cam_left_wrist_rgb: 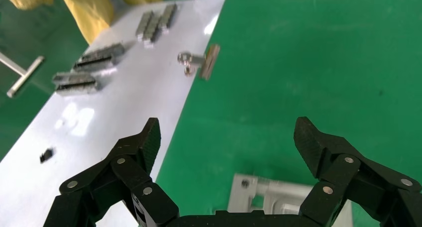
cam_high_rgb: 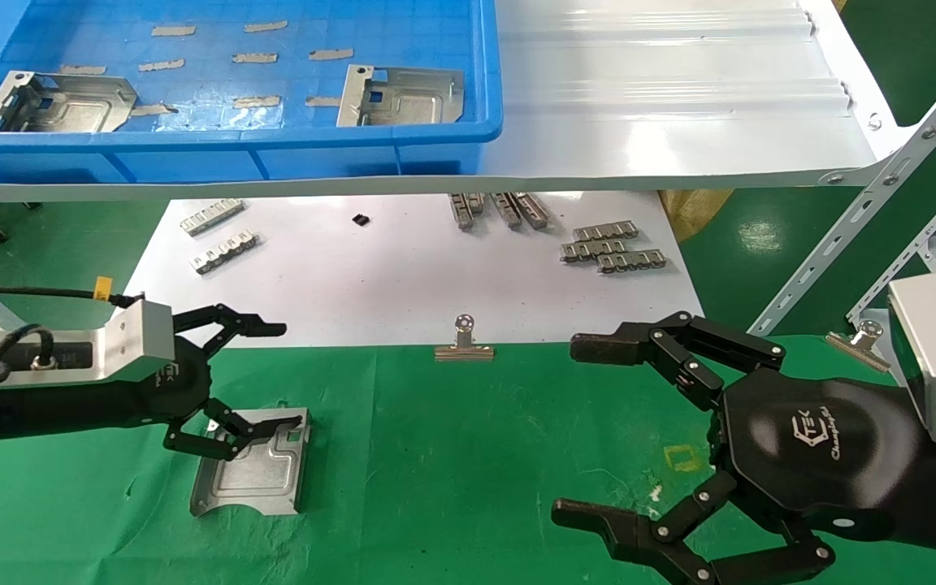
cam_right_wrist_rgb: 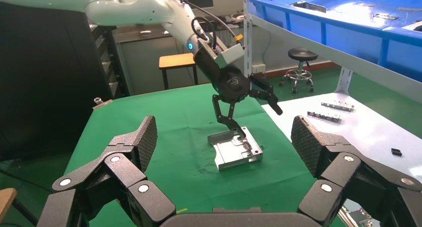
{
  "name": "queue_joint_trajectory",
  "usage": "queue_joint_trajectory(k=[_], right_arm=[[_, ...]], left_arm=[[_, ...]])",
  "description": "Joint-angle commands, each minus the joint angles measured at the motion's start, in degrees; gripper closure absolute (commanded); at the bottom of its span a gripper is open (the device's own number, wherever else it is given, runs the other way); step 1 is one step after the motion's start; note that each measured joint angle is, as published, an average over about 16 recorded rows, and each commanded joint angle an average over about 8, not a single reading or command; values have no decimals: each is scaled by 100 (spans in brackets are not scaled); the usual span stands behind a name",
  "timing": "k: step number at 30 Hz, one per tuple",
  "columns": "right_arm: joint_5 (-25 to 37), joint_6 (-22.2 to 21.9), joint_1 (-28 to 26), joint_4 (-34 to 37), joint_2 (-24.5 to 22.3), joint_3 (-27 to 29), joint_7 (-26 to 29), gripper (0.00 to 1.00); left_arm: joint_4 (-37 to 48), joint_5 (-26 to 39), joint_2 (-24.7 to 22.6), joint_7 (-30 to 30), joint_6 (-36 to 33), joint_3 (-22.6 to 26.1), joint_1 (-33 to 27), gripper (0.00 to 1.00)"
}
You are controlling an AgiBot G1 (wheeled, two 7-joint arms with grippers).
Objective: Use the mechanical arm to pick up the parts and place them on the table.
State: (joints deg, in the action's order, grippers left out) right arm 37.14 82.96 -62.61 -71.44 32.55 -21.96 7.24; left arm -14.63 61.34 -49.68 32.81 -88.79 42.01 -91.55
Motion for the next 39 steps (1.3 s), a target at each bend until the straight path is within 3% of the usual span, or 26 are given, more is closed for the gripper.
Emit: queue_joint_trajectory(k=[1, 39], right_arm=[[0, 0, 0, 0, 0, 0, 0, 0], [0, 0, 0, 0, 0, -1, 0, 0]], left_arm=[[-248, -82, 62, -183, 13, -109, 126, 0], [-4945, -1634, 1230, -3654, 259, -2181, 2516, 0]])
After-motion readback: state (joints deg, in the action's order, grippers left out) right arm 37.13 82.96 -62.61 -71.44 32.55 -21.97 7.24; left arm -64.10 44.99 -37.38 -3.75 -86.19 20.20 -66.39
